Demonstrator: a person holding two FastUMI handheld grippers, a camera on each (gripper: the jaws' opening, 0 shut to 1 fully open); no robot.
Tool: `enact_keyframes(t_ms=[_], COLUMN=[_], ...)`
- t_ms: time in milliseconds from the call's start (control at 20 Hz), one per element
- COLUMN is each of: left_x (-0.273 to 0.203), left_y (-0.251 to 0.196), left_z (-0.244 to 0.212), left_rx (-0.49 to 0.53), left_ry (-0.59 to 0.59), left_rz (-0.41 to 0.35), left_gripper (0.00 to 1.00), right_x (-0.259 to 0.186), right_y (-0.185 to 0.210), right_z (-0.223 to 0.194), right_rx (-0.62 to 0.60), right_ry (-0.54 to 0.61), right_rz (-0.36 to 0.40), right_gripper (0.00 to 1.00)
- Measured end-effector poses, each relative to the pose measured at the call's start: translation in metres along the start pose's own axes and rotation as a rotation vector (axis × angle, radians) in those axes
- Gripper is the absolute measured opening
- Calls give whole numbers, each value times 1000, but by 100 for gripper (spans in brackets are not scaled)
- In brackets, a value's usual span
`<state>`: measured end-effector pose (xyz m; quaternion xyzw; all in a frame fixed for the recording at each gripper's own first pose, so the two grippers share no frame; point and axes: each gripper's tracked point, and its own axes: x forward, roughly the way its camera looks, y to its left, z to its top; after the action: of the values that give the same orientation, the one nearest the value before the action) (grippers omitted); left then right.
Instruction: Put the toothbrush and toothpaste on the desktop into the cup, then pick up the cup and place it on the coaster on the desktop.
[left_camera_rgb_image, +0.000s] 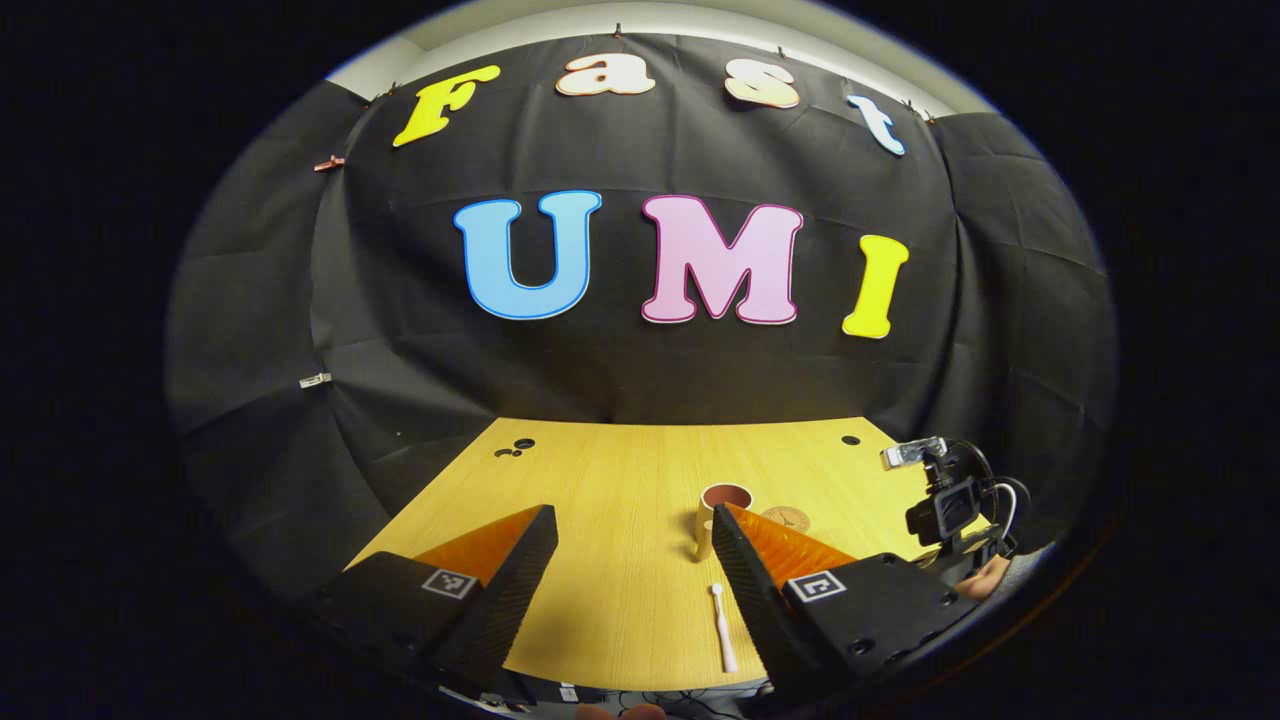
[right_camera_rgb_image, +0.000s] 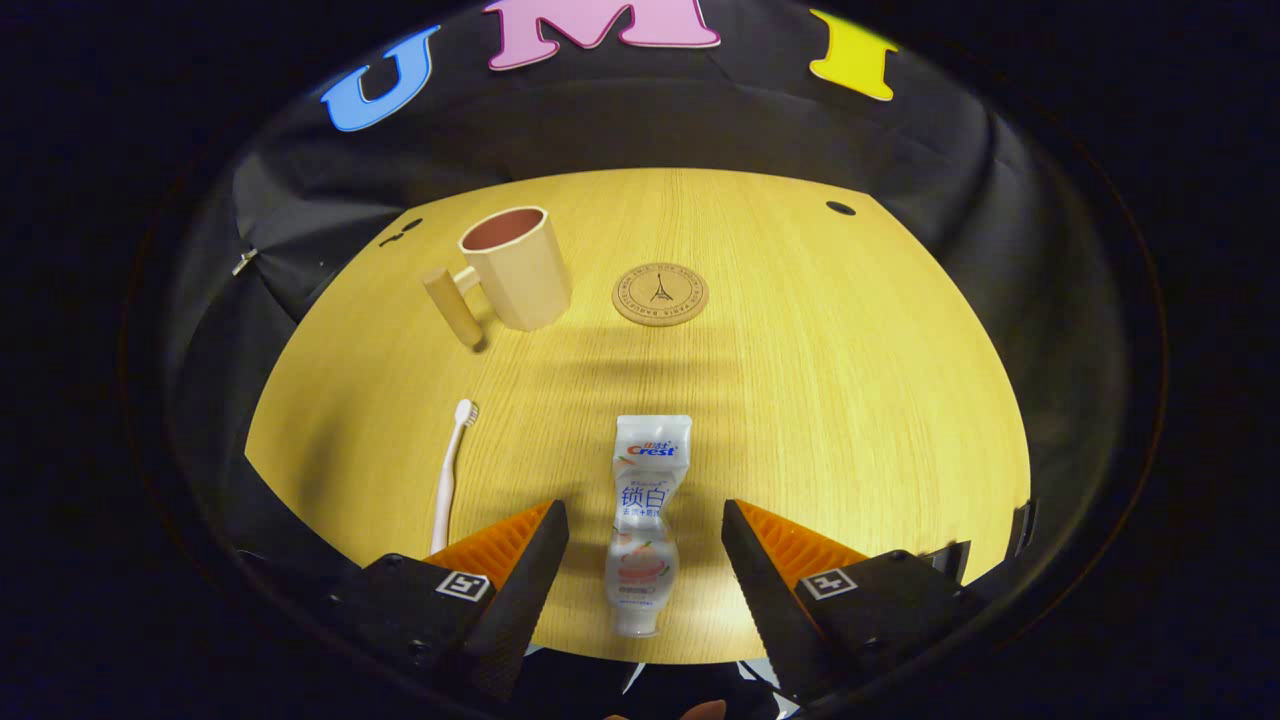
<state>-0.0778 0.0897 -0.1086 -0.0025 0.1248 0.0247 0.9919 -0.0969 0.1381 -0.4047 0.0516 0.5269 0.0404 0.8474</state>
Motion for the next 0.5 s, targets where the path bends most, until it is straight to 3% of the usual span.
enact_keyframes(t_ms=[300, 500], left_x=[-3, -3], left_y=[5, 6], left_z=[-11, -14], left_rx=[-13, -16], left_ry=[23, 34], left_rz=[9, 20], left_gripper=[96, 96], right_x=[31, 42], right_y=[-1, -2], right_z=[-6, -10], right_rx=[-4, 4], right_ry=[87, 114], right_rz=[-28, -52], right_gripper=[91, 80])
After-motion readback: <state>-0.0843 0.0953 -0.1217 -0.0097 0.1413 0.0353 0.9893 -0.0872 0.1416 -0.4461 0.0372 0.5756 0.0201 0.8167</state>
